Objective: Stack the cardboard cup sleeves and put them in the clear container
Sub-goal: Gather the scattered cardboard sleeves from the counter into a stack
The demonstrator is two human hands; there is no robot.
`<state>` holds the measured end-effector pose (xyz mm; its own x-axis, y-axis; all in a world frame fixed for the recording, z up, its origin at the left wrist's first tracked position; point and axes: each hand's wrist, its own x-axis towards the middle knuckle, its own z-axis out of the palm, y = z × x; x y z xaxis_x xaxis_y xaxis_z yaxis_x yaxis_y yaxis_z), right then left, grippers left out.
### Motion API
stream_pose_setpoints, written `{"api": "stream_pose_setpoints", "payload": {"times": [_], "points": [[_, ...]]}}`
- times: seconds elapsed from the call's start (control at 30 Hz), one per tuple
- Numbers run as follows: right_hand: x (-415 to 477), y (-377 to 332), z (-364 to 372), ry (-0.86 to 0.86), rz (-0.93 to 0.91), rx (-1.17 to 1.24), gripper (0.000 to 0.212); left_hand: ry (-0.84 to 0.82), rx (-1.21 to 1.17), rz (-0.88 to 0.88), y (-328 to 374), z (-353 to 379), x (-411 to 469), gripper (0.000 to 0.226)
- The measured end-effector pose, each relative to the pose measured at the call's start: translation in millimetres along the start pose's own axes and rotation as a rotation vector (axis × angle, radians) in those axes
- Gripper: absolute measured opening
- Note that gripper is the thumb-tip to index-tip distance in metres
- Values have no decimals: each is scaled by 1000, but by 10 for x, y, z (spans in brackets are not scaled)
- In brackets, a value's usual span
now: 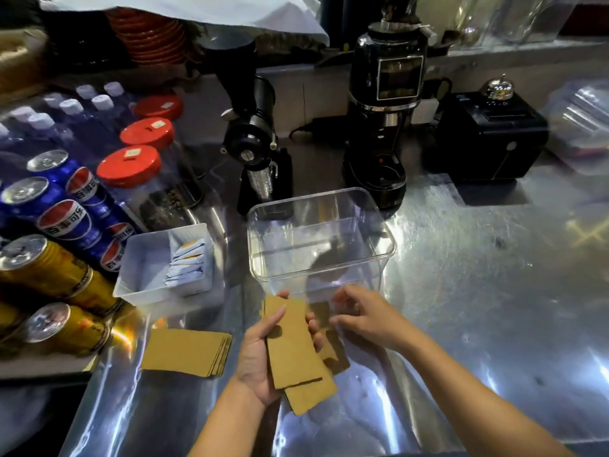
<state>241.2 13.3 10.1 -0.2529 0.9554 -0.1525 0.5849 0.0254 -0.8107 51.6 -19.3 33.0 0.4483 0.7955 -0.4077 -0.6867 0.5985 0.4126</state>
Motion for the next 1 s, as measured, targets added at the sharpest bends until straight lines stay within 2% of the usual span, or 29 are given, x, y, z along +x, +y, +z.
{"api": "stream_pose_setpoints", "payload": {"times": [0.07, 0.1, 0.27, 0.4, 0.53, 0.67, 0.83, 1.0], "points": [[50, 17, 76, -90, -3, -124, 42, 56, -63, 15, 35, -30, -61, 30], [73, 17, 110, -131, -11, -185, 53, 94, -99, 23, 45, -54, -80, 26], [148, -6, 257, -249, -20, -351, 89, 165, -203, -7, 106, -180, -168, 30], [193, -35, 308, -221, 27, -526, 101, 153, -221, -45, 156, -288, -209, 35], [156, -16, 308, -202, 102, -538, 92, 136, -275, -91, 164, -336, -225, 35], [115, 29, 285, -155, 104, -501, 64, 141, -281, -84, 129, -333, -218, 30], [-8, -31, 129, -11, 128, -109, 21, 116, -257, -116, 144, -379, -212, 31], [-104, -213, -208, 224, 128, 441, 21, 138, -209, -125, 137, -436, -166, 28]]}}
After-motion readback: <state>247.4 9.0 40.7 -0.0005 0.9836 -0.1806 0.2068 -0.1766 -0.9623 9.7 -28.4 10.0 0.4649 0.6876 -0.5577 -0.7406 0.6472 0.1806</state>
